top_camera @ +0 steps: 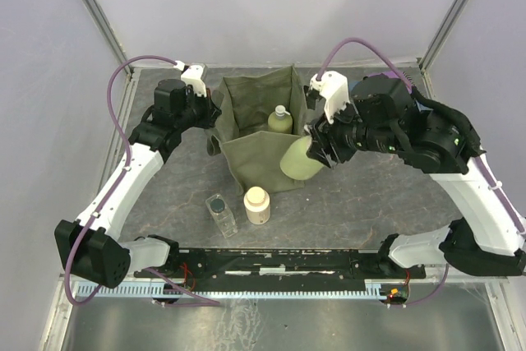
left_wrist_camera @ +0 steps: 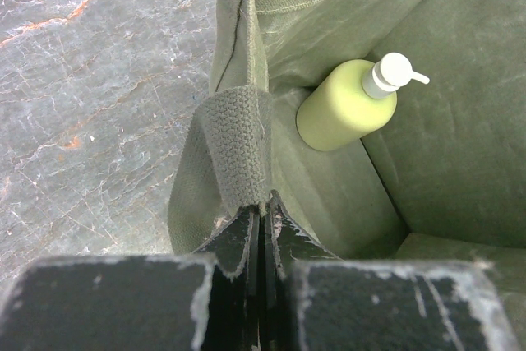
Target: Place the personal care products into the canvas bag
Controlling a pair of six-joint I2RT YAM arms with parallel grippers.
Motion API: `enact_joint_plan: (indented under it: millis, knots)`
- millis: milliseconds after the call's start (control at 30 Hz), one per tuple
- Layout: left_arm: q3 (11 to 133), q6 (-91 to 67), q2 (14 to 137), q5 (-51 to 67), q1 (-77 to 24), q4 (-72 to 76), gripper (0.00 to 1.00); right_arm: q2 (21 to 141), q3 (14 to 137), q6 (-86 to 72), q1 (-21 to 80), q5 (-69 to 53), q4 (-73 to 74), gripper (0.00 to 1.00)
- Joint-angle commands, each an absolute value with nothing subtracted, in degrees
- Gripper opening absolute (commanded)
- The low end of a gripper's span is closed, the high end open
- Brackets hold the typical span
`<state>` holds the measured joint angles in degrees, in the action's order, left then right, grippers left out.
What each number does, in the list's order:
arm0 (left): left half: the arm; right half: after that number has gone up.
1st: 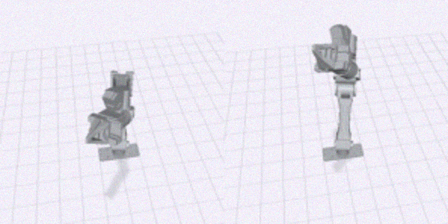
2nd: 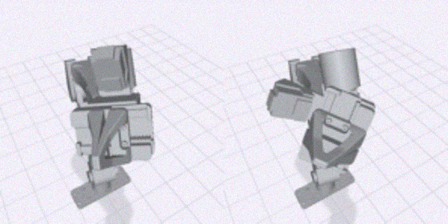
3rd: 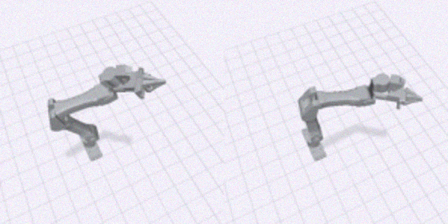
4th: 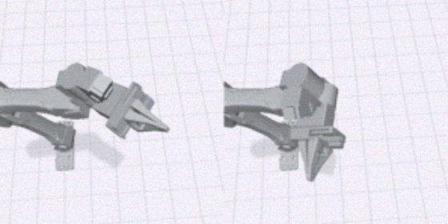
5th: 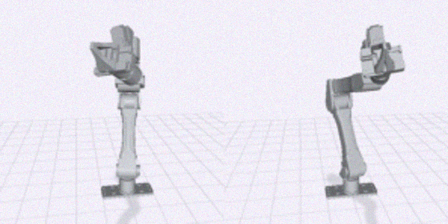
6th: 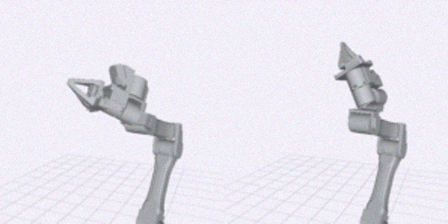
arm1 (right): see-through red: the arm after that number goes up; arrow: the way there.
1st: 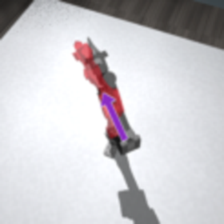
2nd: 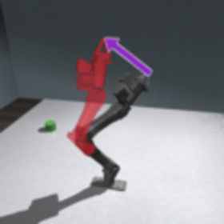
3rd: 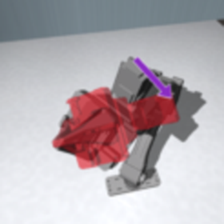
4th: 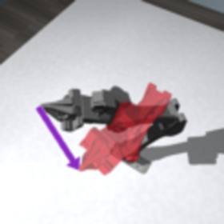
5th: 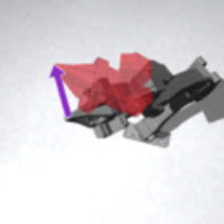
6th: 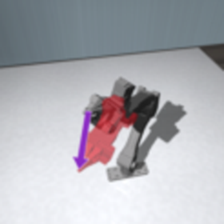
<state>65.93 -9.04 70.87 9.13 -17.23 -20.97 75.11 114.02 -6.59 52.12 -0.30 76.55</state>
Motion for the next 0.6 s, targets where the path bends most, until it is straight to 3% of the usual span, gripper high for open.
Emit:
enact_joint_plan:
  millis: [0, 567]
  knots:
    - [67.4, -6.5, 70.8, 8.4, -17.3, -22.4, 0.03, 75.3, 119.1, -4.2, 52.3, -2.6, 64.8, 0.0]
    - [68.3, -6.7, 70.8, 8.6, -17.3, -22.1, 0.03, 86.2, 130.4, 12.8, 52.2, 1.7, 31.8, 0.0]
